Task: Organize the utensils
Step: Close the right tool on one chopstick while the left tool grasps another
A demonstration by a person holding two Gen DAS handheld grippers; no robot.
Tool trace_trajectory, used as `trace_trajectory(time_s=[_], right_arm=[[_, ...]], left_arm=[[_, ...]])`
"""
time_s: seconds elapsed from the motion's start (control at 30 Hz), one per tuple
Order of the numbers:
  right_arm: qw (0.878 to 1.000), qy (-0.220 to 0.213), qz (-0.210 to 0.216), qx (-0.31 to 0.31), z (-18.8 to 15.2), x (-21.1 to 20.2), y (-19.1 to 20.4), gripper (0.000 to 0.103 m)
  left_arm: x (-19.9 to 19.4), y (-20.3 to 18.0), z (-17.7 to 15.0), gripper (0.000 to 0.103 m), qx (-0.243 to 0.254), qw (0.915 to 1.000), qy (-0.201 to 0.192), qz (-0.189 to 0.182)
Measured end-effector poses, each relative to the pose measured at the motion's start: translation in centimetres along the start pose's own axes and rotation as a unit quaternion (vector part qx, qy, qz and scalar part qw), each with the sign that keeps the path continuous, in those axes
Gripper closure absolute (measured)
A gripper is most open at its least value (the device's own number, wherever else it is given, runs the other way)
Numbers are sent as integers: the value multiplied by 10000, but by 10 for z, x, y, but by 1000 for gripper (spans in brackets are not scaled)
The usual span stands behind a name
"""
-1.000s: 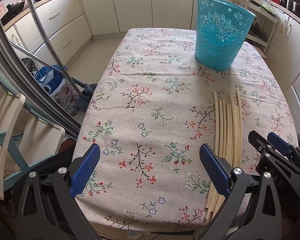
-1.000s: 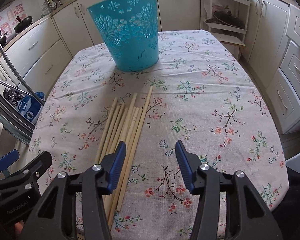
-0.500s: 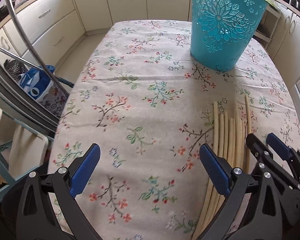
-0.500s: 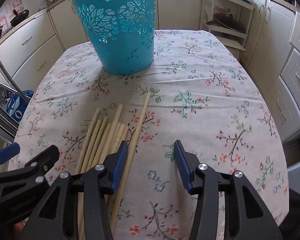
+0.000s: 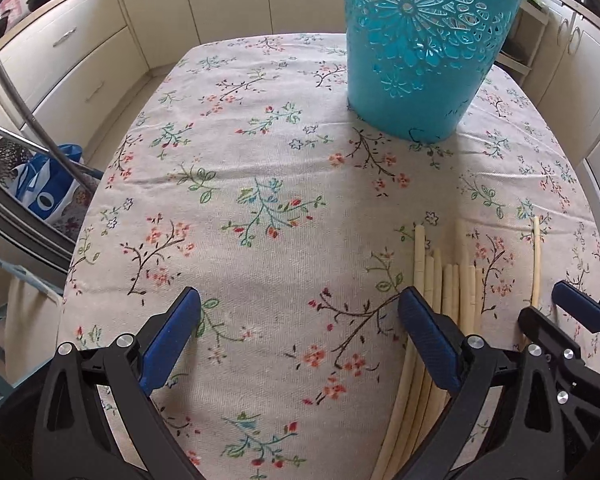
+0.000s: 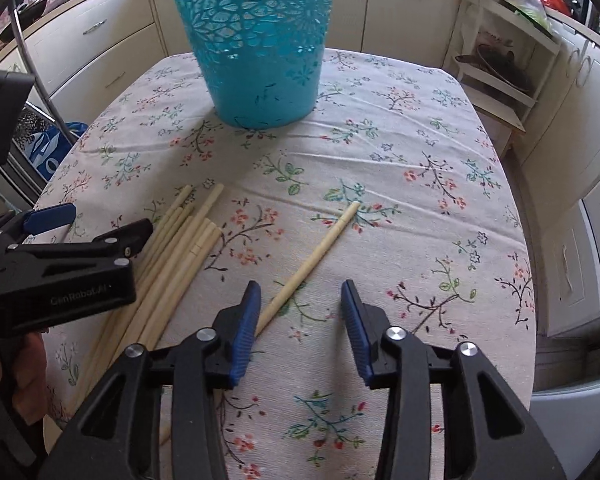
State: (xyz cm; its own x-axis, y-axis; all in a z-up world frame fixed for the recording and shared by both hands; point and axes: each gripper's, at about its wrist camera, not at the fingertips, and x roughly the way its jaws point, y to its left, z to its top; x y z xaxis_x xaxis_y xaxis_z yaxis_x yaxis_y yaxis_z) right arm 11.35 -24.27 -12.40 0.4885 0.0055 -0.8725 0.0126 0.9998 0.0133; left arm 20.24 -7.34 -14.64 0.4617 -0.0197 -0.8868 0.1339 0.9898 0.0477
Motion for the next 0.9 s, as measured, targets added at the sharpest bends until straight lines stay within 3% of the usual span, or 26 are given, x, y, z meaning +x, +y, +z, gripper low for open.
trace_trajectory(time_s=[0.13,0.37,0.9], right_arm=[[9997,-1,118,206,2,0,-4,54],[9998,-42,77,205,2,0,-4,54],[9996,-70,-24,262,5,2,-8,54]], left_arm=[[-11,4,2,8,-121,9998,-151,-22],[-2,-5,-2,8,146,9999,-5,-61],[-10,-9,-6,8,198,9991,-10,-362]])
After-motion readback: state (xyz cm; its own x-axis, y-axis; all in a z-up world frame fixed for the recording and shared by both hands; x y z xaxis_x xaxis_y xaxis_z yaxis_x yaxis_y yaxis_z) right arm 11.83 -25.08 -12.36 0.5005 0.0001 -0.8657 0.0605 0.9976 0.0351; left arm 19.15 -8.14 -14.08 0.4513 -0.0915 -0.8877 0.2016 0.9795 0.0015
